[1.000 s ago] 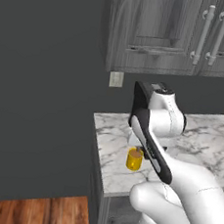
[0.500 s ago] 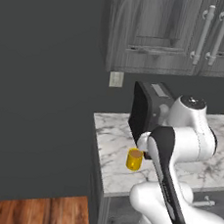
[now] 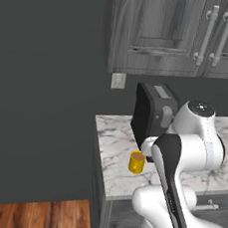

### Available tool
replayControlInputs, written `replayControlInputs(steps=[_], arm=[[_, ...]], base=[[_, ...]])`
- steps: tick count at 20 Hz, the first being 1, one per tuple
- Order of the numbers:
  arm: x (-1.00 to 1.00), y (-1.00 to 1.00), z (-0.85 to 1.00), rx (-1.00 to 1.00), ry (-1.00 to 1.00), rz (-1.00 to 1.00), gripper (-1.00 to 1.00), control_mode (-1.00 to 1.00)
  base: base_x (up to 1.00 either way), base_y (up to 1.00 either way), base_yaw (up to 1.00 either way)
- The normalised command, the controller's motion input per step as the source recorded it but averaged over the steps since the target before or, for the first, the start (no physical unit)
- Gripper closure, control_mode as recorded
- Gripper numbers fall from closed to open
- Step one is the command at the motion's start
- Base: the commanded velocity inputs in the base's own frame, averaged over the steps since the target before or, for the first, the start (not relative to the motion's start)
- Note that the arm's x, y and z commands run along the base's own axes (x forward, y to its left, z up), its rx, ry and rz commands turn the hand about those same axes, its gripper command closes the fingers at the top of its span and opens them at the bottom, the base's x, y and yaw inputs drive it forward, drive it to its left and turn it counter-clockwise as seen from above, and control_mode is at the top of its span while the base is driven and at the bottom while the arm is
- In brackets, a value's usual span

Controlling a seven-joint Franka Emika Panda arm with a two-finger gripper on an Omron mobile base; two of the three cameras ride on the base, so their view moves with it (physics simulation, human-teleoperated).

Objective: Take a sugar cube from the saucer and place it inside the coffee. Then, grab milk from the fridge and place it next to the coffee on the counter to sweeten the coffee.

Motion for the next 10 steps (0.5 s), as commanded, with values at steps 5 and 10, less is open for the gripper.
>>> replayControlInputs(steps=[5, 10], arm=[[0.05, 0.02, -0.01, -0.02, 0.04, 0.00, -1.00, -1.00], [-0.01, 0.02, 0.00, -0.02, 0.02, 0.00, -1.00, 1.00]], base=[[0.00, 0.00, 0.00], [-0.27, 0.00, -0.01]])
